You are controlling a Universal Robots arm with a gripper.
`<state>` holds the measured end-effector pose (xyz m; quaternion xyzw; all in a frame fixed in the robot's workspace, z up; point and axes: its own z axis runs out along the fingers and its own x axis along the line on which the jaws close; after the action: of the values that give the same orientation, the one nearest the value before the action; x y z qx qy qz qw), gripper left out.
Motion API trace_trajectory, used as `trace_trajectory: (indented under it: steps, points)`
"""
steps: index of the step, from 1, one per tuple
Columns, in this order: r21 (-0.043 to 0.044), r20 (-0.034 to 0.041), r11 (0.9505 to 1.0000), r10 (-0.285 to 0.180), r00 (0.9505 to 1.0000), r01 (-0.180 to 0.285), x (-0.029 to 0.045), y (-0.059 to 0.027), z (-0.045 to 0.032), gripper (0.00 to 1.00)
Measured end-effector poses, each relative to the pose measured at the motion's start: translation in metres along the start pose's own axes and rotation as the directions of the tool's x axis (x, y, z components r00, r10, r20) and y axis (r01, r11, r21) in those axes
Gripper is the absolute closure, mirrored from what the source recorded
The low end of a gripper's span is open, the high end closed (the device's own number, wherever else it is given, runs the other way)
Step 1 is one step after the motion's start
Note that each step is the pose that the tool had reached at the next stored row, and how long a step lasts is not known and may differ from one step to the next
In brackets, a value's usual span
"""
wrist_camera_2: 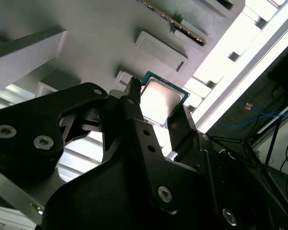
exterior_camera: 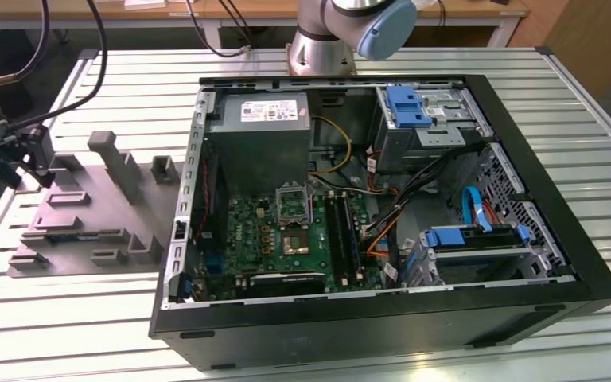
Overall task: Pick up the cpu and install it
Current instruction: 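Pick up the cpu and move it towards the insertion slot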
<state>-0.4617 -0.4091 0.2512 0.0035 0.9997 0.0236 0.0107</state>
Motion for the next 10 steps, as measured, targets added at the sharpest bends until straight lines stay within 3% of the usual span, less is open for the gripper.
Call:
trace_trajectory:
  steps: [10]
  points:
    - [0.0001, -0.0001, 1.0000, 0.000, 1.0000, 0.000, -0.0001, 0.0001, -0.0030, 0.53]
